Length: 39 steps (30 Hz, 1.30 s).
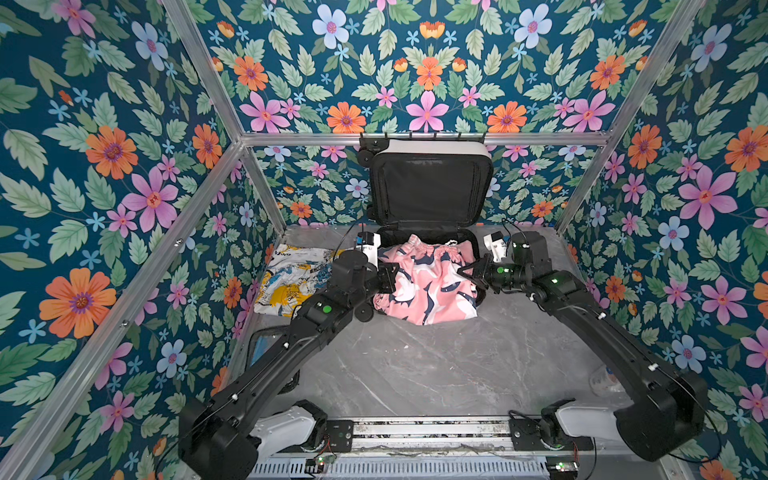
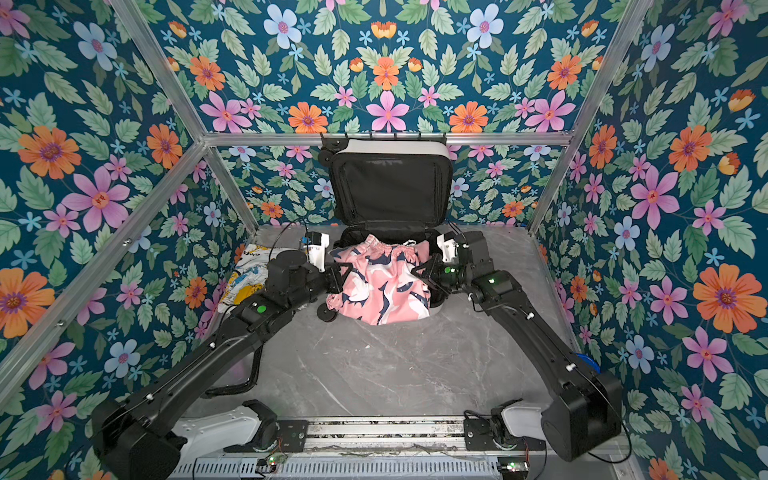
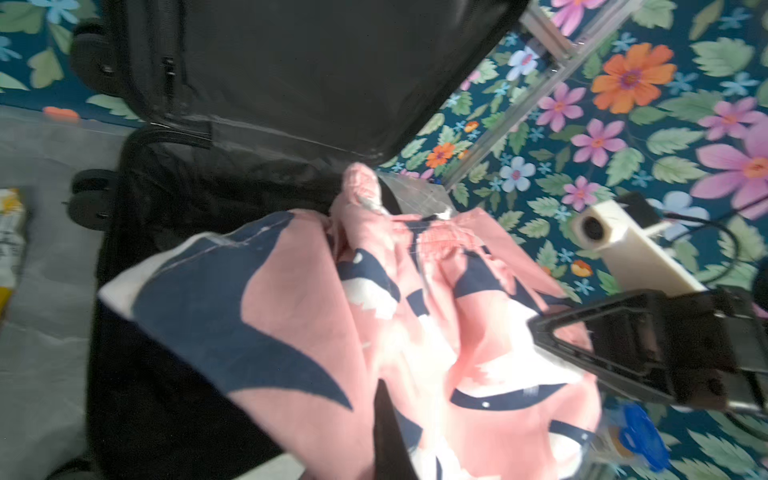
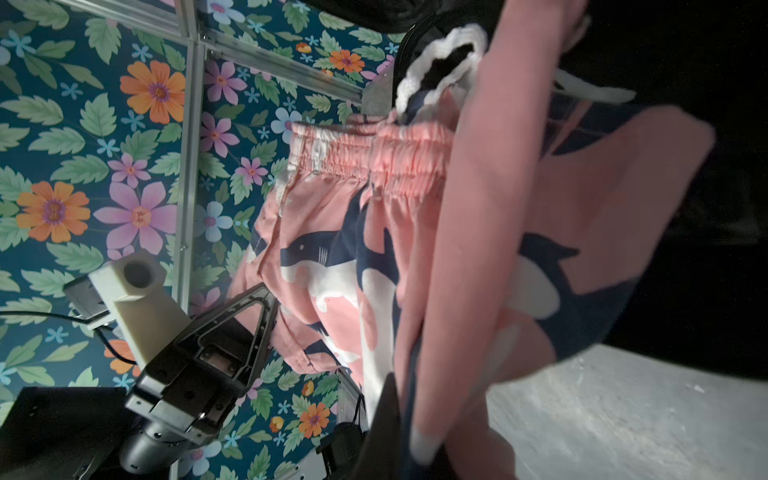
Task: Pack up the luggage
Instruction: 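Lift the pink shorts with both grippers and carry them into the suitcase, then lower the pink shorts into the suitcase and open both grippers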
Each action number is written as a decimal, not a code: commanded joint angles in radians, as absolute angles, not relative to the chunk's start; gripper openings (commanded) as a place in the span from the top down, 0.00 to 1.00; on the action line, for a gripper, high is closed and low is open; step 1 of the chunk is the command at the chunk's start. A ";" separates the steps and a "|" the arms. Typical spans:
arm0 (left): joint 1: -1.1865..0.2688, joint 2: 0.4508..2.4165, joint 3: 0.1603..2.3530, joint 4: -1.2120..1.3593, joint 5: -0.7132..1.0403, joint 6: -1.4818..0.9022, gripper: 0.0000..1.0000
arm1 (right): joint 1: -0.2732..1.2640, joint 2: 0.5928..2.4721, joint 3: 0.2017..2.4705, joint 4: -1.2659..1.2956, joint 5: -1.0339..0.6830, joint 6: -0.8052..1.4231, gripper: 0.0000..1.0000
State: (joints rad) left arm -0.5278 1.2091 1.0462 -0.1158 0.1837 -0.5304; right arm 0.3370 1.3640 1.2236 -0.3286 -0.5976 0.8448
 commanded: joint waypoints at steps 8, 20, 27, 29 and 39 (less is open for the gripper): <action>-0.392 1.547 1.246 0.049 0.335 -0.509 1.00 | 0.305 1.715 1.478 -0.260 -0.655 0.806 1.00; -0.370 1.793 1.327 0.086 0.329 -0.518 1.00 | 0.293 2.015 1.715 -0.389 -0.605 0.715 1.00; -0.365 1.895 1.355 0.076 0.297 -0.518 1.00 | 0.283 2.138 1.826 -0.464 -0.574 0.697 1.00; -0.362 1.920 1.364 0.069 0.283 -0.518 1.00 | 0.282 2.162 1.849 -0.473 -0.559 0.698 1.00; -0.350 1.985 1.381 0.028 0.196 -0.516 1.00 | 0.278 2.241 1.908 -0.511 -0.508 0.683 1.00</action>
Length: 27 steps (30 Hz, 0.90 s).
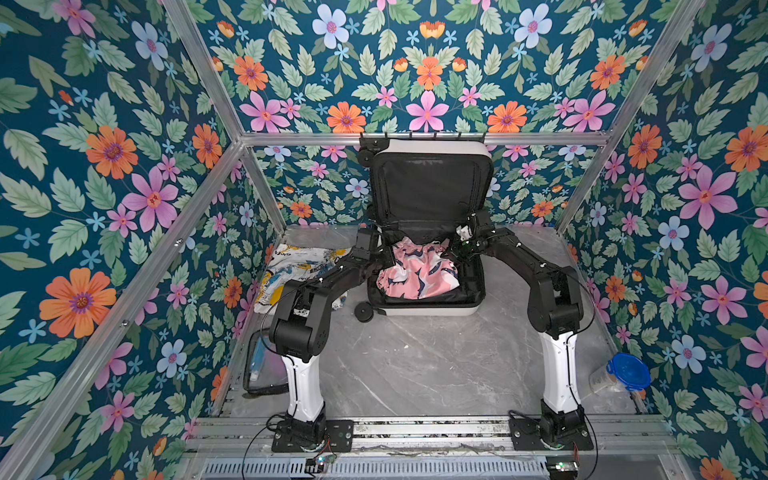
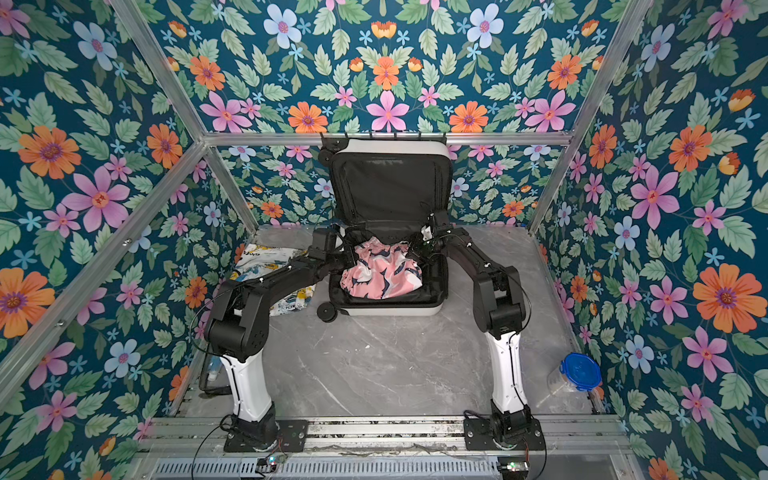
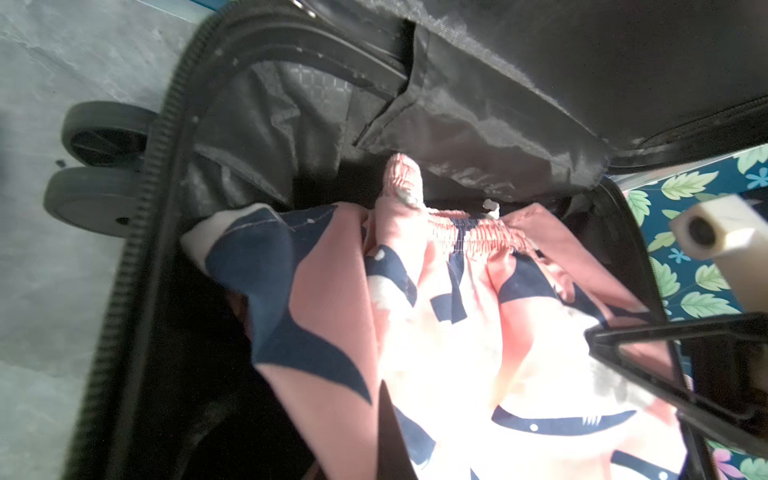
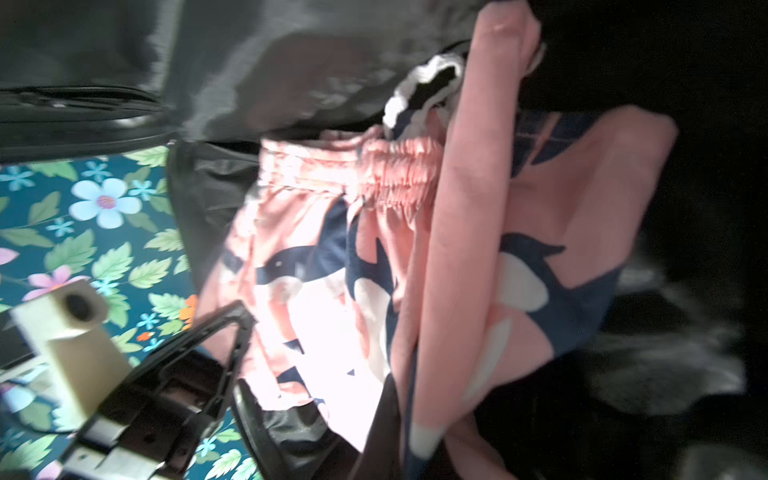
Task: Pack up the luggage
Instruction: 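Lower the pink shorts into the suitcase and open both grippers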
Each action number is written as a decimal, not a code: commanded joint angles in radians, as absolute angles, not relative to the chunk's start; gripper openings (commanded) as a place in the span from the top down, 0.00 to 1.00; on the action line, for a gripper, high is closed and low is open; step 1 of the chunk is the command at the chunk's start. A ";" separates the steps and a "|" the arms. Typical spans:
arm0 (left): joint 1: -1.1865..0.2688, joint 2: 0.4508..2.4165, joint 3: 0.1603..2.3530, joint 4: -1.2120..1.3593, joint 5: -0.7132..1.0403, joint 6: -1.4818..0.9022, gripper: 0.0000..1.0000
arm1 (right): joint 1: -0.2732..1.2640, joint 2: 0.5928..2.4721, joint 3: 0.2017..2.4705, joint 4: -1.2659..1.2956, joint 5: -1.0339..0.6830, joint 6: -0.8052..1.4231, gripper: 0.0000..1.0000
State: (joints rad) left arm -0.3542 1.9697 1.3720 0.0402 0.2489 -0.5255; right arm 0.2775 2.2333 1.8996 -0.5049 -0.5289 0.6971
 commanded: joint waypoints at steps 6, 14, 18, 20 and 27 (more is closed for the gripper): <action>-0.350 2.019 1.413 -0.005 0.161 -0.514 1.00 | 0.279 2.260 1.922 -0.488 -0.495 0.715 1.00; -0.350 1.968 1.359 0.034 0.165 -0.517 0.59 | 0.278 2.202 1.841 -0.419 -0.476 0.745 0.72; -0.350 1.924 1.330 0.052 0.160 -0.514 0.49 | 0.279 2.131 1.763 -0.351 -0.468 0.759 0.57; -0.351 1.899 1.318 0.055 0.152 -0.512 0.47 | 0.280 2.097 1.736 -0.335 -0.455 0.758 0.51; -0.351 1.815 1.294 0.035 0.098 -0.514 0.46 | 0.282 1.995 1.665 -0.354 -0.383 0.748 0.46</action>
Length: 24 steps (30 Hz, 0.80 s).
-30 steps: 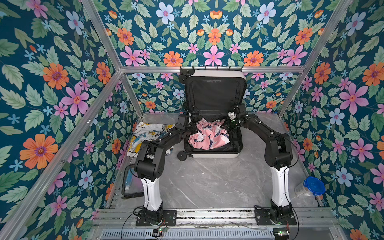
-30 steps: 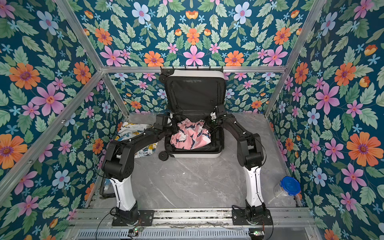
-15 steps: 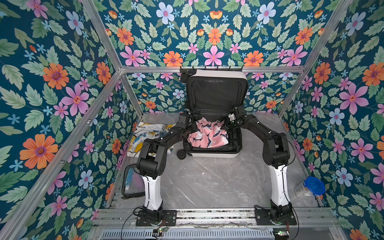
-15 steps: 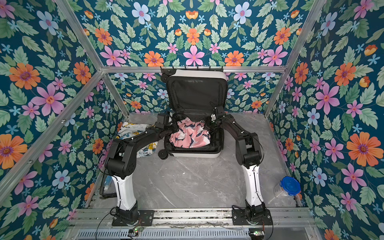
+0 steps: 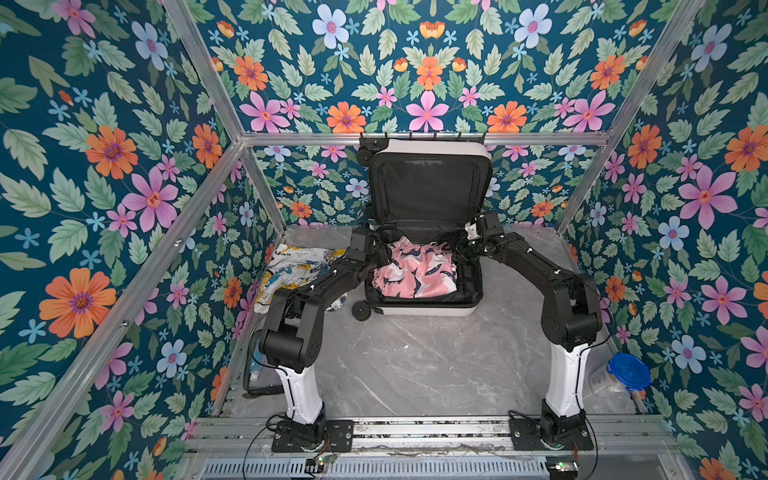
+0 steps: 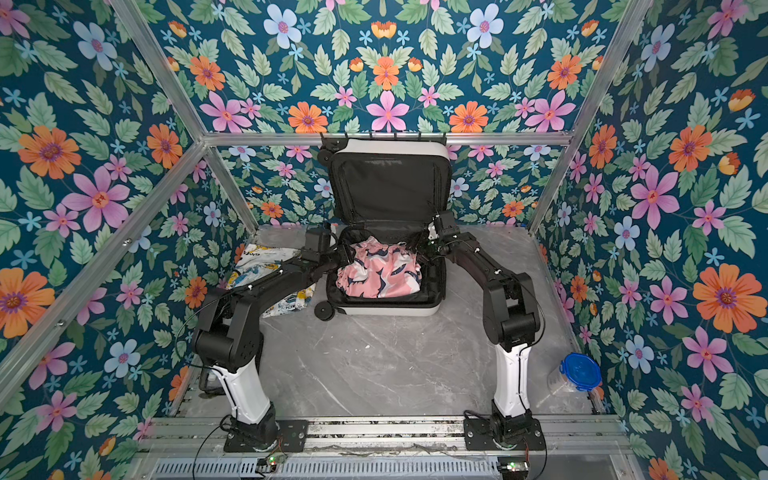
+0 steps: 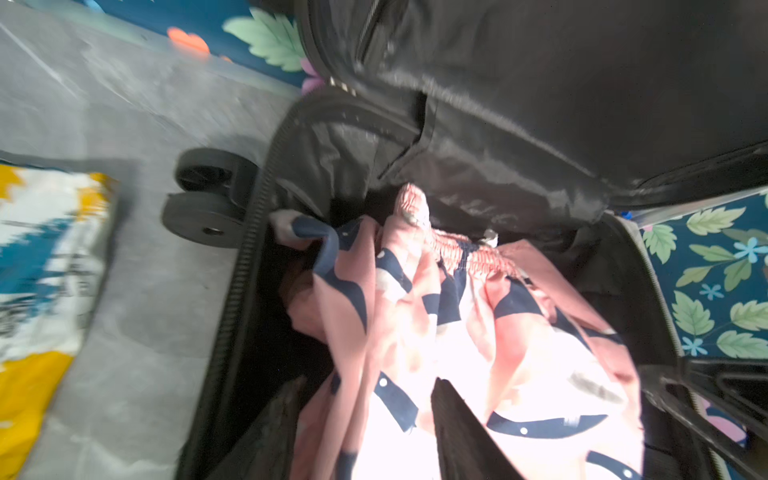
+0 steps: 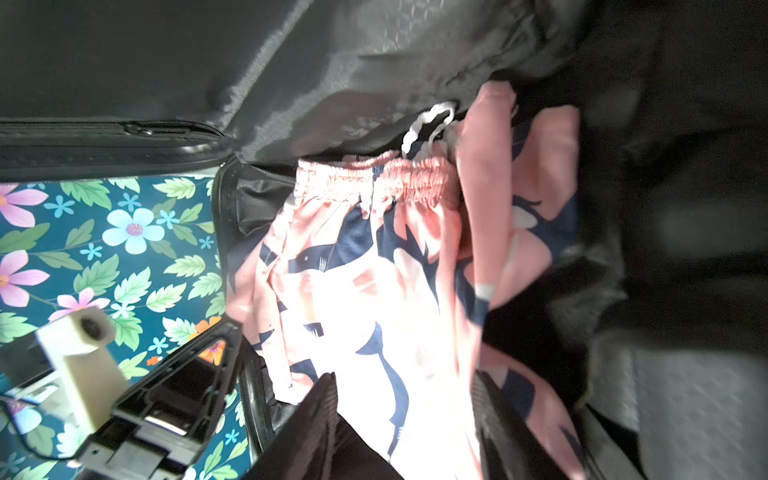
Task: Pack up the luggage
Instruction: 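Lower the pink shorts into the suitcase and open both grippers, then withdraw the right gripper while the left gripper moves toward the printed shorts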
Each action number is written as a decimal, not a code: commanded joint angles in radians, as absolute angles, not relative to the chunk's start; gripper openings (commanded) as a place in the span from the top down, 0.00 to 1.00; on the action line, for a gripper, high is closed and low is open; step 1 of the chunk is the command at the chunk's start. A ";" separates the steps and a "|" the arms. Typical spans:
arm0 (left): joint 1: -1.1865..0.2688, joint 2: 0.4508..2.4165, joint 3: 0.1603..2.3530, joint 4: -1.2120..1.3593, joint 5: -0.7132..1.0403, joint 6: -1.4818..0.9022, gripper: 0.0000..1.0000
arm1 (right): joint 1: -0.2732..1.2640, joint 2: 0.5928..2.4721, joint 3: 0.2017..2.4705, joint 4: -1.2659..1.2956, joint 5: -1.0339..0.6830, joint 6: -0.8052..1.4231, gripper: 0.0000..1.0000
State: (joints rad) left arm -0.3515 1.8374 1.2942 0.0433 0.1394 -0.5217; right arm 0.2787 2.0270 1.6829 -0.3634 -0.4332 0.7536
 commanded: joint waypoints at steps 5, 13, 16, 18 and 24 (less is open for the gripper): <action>-0.352 1.754 1.272 0.026 0.089 -0.518 0.50 | 0.287 1.888 1.570 -0.338 -0.321 0.749 0.46; -0.350 1.571 1.204 -0.050 0.030 -0.508 0.55 | 0.329 1.746 1.460 -0.333 -0.291 0.702 0.57; -0.345 1.475 1.177 -0.137 -0.040 -0.484 0.54 | 0.363 1.708 1.450 -0.372 -0.279 0.661 0.59; -0.329 1.413 1.153 -0.195 -0.083 -0.472 0.51 | 0.392 1.679 1.442 -0.405 -0.256 0.632 0.59; -0.116 1.267 1.022 -0.294 -0.042 -0.511 0.48 | 0.503 1.554 1.389 -0.477 -0.200 0.573 0.51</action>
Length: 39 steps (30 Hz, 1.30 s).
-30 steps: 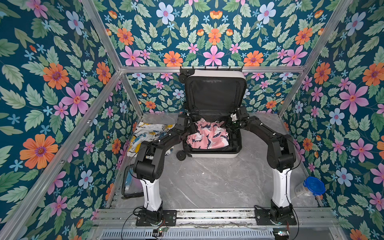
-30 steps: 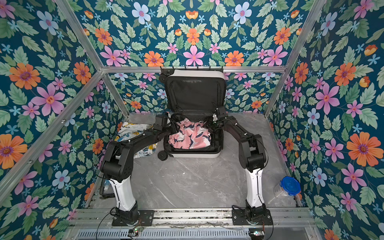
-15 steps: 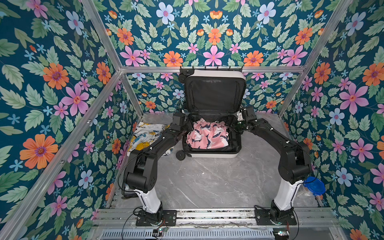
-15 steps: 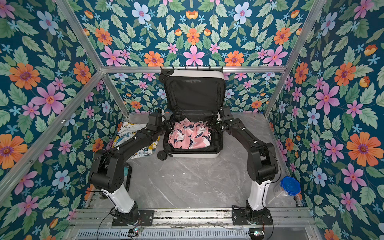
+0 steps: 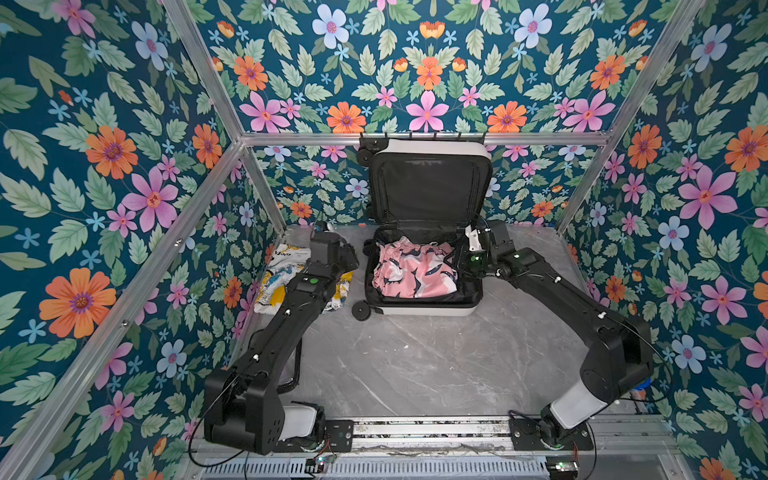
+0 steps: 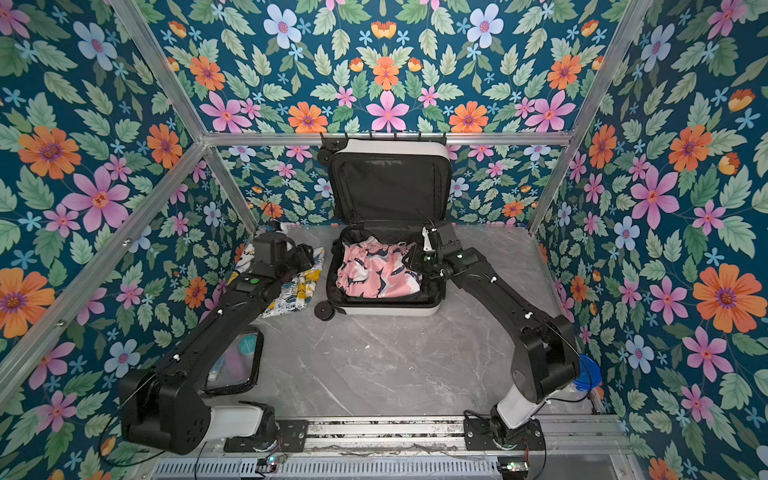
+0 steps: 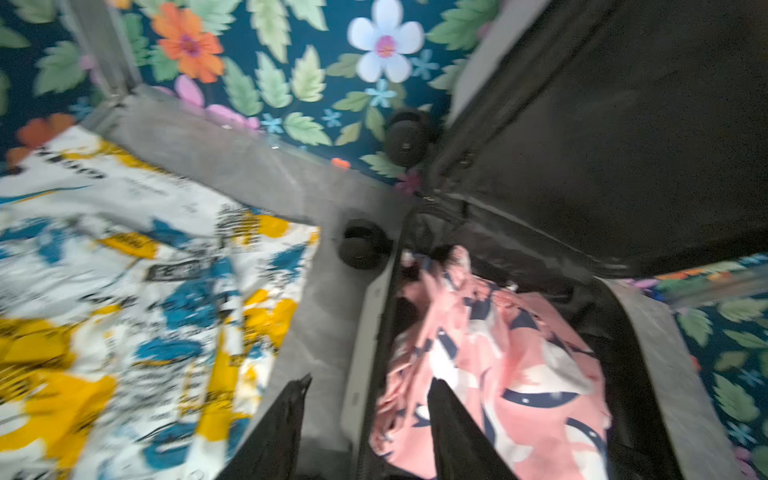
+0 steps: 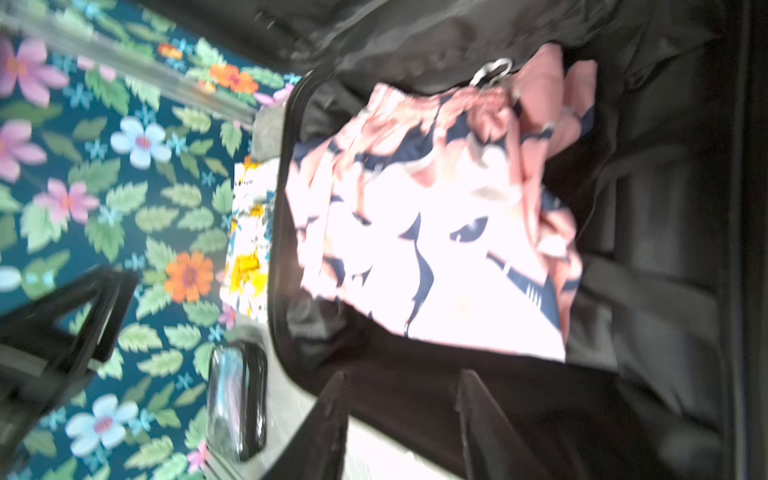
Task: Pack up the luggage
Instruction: 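Withdraw the right gripper while the left gripper moves toward the printed shorts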
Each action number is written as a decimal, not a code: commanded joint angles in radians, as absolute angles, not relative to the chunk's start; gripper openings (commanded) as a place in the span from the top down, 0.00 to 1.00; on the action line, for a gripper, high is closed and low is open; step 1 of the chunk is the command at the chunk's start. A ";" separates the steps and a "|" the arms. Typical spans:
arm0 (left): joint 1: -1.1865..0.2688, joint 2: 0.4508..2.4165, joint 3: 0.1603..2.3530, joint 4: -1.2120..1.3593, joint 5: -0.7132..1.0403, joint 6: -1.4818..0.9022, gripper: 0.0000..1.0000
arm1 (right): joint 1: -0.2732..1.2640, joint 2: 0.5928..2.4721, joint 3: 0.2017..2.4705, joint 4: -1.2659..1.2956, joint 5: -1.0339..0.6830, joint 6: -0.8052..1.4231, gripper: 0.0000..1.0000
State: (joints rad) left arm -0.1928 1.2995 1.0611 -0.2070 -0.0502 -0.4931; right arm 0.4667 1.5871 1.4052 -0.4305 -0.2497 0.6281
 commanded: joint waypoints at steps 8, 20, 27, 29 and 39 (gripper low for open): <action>0.149 1.247 0.802 -0.163 0.278 -0.774 0.47 | 0.724 1.440 1.271 -0.517 -0.057 0.551 0.45; 0.154 1.326 0.637 0.119 0.298 -1.056 0.47 | 0.854 1.448 1.218 -0.521 0.019 0.604 0.44; 0.128 1.328 0.586 0.186 0.270 -1.133 0.46 | 0.855 1.456 1.218 -0.506 0.020 0.613 0.43; 0.117 1.341 0.582 0.199 0.262 -1.147 0.46 | 0.854 1.462 1.223 -0.506 0.021 0.613 0.43; 0.115 1.138 0.442 0.146 0.131 -1.257 0.45 | 0.854 1.436 1.199 -0.519 0.038 0.608 0.40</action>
State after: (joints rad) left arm 0.1146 1.1934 0.4599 0.1638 0.2050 -1.2118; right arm 0.8543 1.4456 1.2049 -0.5190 0.0216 0.6037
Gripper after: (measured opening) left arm 0.543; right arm 0.597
